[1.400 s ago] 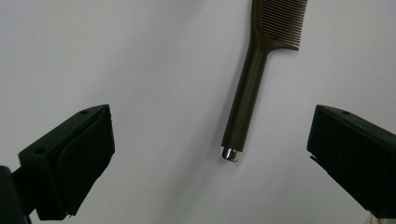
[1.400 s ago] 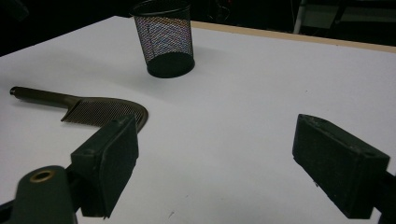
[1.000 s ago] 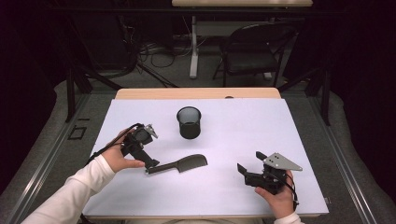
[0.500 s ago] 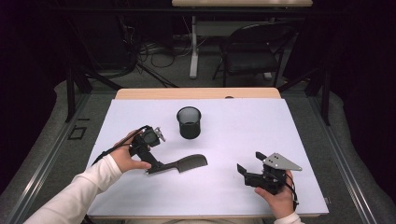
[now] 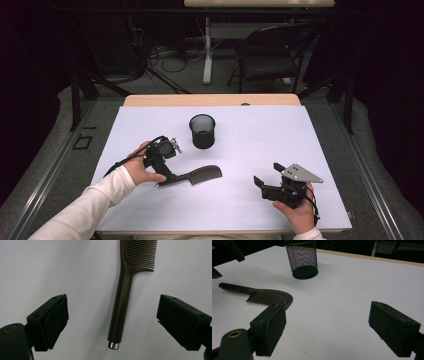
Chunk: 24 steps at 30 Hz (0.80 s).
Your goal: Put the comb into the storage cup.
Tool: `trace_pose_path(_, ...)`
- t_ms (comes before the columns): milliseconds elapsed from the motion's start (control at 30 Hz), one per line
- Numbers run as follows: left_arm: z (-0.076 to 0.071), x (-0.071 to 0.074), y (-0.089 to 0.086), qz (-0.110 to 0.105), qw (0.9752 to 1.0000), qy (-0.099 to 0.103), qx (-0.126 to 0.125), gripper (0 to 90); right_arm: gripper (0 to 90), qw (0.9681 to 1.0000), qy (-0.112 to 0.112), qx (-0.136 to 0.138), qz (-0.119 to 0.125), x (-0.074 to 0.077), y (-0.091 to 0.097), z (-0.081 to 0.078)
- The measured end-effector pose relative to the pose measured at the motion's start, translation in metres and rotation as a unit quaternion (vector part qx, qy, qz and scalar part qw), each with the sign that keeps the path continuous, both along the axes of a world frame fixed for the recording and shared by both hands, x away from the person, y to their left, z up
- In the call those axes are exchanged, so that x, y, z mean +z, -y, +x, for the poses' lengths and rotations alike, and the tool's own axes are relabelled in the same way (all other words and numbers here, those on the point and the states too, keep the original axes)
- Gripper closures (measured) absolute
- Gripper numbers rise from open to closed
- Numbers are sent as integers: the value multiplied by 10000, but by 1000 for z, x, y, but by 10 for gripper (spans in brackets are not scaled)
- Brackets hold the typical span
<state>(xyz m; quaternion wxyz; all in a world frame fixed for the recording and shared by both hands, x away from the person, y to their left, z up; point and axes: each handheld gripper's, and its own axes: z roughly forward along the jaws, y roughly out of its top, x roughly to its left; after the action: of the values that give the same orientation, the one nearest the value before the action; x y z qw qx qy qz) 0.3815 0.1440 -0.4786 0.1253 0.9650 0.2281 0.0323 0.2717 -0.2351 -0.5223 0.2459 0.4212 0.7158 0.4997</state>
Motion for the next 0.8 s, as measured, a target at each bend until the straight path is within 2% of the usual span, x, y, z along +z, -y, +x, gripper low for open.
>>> trace_pose_path(633,4,-14,11,320,9992,-145,-169,122,143,10000,-15,29,-22,0,0,0)
trace_pose_path(800,5,-20,15,480,9983,-221,-238,151,143,10000,-16,34,-37,0,0,0)
